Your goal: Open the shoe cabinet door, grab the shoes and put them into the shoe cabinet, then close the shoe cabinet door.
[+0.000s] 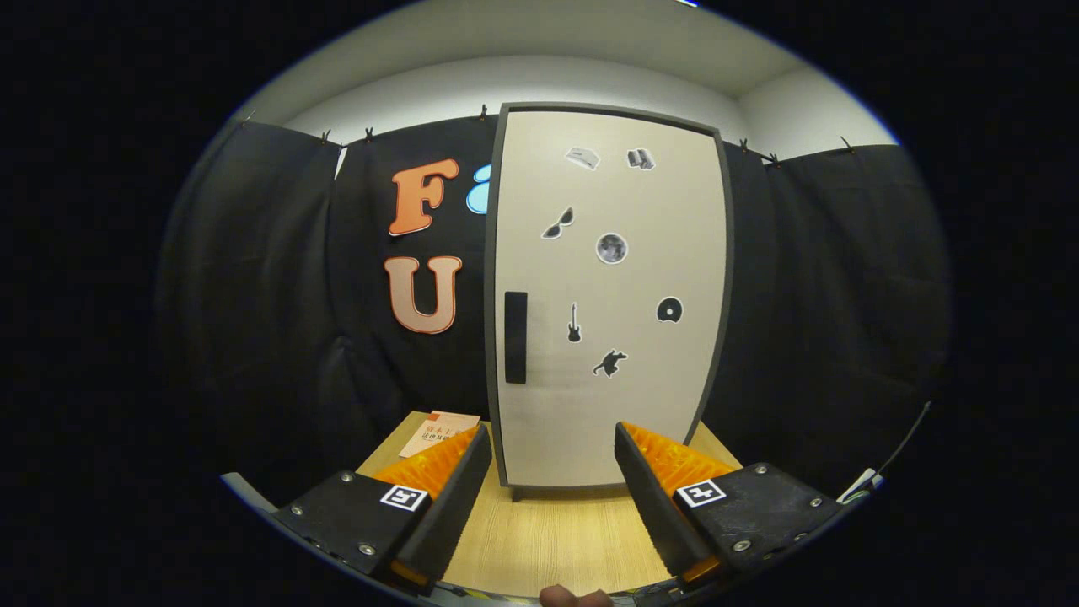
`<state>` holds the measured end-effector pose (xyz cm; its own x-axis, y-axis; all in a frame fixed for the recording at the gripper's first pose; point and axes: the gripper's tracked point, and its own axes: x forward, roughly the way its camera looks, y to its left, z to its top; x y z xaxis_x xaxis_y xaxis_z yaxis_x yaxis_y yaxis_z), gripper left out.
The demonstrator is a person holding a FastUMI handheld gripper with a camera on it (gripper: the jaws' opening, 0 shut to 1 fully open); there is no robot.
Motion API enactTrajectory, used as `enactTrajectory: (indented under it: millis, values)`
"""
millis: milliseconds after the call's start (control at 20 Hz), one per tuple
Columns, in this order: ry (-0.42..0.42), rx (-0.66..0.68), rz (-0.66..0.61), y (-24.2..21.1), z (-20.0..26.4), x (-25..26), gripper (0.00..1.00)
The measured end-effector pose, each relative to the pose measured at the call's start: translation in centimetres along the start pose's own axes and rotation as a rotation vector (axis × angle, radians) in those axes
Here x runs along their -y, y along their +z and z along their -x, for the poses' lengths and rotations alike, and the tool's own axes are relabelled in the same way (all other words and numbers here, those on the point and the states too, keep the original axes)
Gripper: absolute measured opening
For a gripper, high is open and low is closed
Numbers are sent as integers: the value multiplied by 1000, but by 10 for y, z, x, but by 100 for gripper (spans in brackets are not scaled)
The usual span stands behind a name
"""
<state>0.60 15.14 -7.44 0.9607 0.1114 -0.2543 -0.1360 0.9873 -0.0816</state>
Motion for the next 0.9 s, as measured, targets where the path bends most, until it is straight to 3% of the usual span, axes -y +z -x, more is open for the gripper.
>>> enactTrajectory:
  millis: [550,900]
  values:
    - [-64,102,-30,13,133,160,93]
    - [-102,160,-25,22,188,242,93]
